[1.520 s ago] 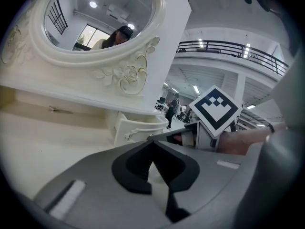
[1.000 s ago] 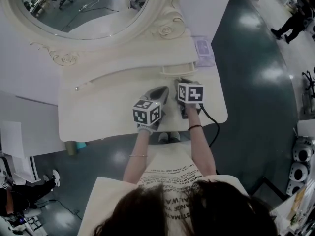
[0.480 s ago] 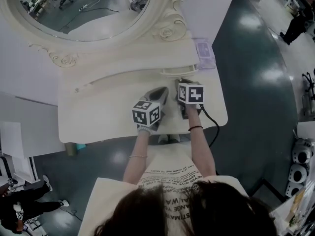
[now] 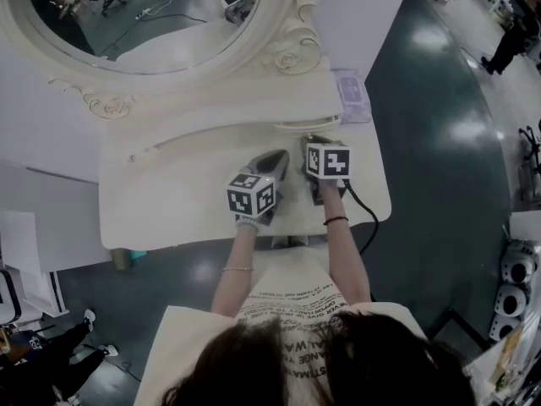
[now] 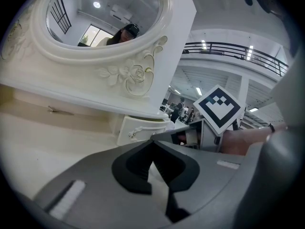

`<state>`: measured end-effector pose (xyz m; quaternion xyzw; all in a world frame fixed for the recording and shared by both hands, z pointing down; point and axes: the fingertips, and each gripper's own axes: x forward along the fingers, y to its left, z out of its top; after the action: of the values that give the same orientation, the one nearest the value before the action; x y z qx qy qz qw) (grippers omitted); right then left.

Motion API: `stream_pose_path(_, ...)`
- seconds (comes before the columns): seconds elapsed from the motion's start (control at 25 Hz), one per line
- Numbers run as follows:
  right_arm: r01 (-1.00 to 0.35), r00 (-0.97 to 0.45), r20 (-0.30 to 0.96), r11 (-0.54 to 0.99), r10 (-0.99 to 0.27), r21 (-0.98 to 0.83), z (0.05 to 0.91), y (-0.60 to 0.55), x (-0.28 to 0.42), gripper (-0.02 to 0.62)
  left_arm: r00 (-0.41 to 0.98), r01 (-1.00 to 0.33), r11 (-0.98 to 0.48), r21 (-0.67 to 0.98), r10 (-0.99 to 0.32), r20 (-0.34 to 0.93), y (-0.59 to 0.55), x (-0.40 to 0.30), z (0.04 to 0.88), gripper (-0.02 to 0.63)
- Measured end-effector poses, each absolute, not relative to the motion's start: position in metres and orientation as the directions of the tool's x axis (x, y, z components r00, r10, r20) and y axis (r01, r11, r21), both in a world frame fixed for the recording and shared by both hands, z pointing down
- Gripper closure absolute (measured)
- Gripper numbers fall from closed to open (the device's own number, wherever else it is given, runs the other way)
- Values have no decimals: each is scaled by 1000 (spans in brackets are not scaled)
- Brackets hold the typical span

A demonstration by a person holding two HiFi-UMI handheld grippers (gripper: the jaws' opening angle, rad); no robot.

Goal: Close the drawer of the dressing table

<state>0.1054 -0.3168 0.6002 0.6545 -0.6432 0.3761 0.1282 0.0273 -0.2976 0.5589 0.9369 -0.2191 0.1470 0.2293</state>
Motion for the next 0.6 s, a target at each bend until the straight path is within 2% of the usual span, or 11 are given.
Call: stream_pose_path(0.6, -941, -104, 653, -138, -750, -308, 599, -328, 111, 495, 859, -480, -797, 366, -342, 380, -307, 33, 562, 604)
